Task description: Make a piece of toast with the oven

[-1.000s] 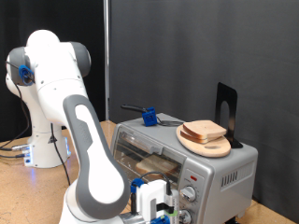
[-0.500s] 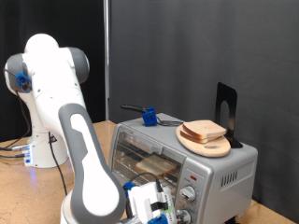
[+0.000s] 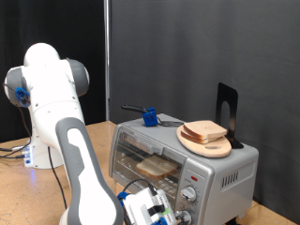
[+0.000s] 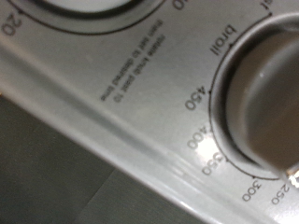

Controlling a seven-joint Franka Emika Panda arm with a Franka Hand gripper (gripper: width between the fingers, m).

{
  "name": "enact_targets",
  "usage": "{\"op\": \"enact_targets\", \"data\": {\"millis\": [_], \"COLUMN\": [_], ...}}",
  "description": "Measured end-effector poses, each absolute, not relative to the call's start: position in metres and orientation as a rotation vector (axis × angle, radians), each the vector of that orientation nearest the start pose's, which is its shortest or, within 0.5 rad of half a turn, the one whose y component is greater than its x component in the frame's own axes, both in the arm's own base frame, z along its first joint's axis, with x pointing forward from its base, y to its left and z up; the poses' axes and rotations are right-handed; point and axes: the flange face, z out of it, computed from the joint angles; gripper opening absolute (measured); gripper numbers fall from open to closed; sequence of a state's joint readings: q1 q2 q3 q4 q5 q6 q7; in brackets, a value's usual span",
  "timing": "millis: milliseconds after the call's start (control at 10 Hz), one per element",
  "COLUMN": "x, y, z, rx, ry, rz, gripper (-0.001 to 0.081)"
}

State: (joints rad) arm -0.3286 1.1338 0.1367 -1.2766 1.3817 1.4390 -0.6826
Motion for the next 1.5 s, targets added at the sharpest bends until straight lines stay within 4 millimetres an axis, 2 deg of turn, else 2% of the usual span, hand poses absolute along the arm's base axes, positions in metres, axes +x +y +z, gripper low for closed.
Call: {"op": "enact_targets", "data": {"millis": [1100, 1300, 1400, 1500], "x": [0.686, 0.689, 0.691, 0.692], "y": [-0.041, -0.044, -0.048, -0.052], "z": [0.109, 0.119, 0.127, 0.135], "rx": [-1.456, -1.430, -1.426, -1.421], "ry": [0.210, 0.219, 0.220, 0.222], "rz": [0.139, 0.126, 0.126, 0.133], "gripper": [0.0104, 0.0115, 0.0318, 0.0318]}}
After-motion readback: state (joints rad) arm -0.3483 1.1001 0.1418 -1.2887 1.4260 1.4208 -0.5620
